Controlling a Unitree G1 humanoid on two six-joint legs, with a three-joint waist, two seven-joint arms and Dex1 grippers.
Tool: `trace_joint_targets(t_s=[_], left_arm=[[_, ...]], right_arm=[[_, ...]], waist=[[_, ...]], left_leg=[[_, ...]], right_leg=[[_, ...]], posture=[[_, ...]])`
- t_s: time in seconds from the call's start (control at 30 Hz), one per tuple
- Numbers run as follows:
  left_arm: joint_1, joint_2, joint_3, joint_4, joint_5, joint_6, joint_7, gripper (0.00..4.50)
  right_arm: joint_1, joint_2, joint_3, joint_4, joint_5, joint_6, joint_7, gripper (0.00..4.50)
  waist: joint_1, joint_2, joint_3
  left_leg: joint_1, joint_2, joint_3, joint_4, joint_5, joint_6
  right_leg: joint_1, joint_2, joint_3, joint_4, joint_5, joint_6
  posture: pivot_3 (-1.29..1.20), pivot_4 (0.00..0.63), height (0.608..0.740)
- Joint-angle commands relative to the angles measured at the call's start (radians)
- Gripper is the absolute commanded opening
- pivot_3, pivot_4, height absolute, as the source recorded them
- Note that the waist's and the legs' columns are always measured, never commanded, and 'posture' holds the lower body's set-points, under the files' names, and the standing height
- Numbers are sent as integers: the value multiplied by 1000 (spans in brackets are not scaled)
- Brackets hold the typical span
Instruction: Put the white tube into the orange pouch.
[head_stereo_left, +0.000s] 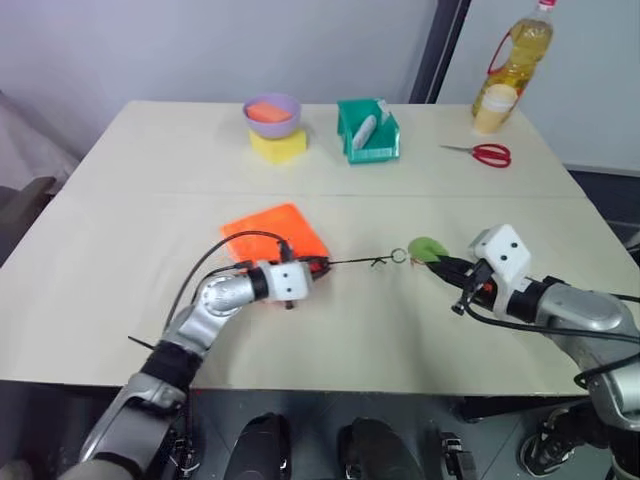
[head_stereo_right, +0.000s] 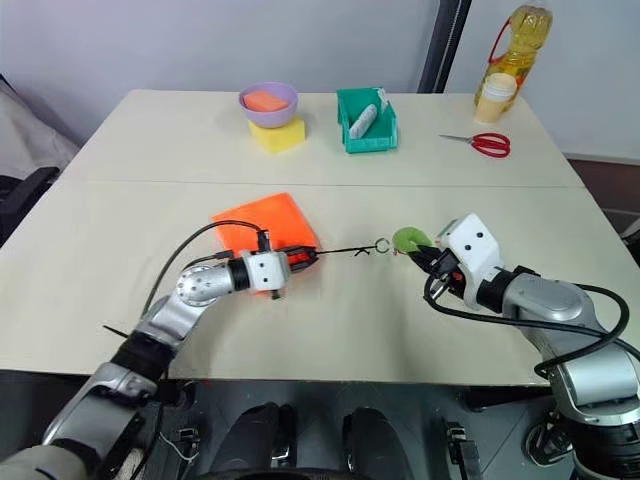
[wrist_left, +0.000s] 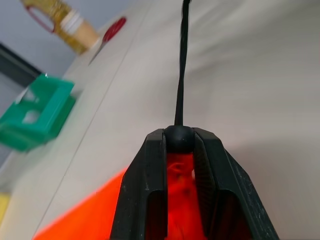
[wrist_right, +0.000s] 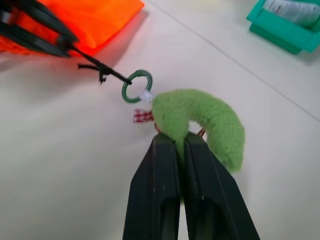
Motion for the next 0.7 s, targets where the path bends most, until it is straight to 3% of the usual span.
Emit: trace_joint_targets(t_s=[0.03, 0.33, 0.57, 0.7], left_arm=[[36, 60, 66, -56, -21, 38, 4, 218], [164, 171, 140, -141, -76, 98, -16, 218], [198, 162, 150, -211, -148, 188, -45, 218], [225, 148, 189, -306, -273, 329, -79, 2125]], right_arm=[[-10, -13, -22, 3, -14, -28, -7, 0], [-23, -19, -1, 33, -24, -52, -3, 0], [-58, -10, 40, 43, -14, -60, 14, 0], [-64, -14, 40, 29, 67, 16, 60, 1524]], waist=[[-1, 0, 0], [-2, 0, 0], [-2, 0, 0], [-4, 0, 0]], left_leg=[[0, 0, 0, 0, 0, 0], [0, 0, 0, 0, 0, 0], [0, 0, 0, 0, 0, 1], [0, 0, 0, 0, 0, 1]], right_leg=[[0, 0, 0, 0, 0, 0], [0, 0, 0, 0, 0, 0], [0, 0, 0, 0, 0, 0], [0, 0, 0, 0, 0, 0]], posture=[[0, 150, 737], [0, 150, 737], [0, 150, 737], [0, 150, 737]])
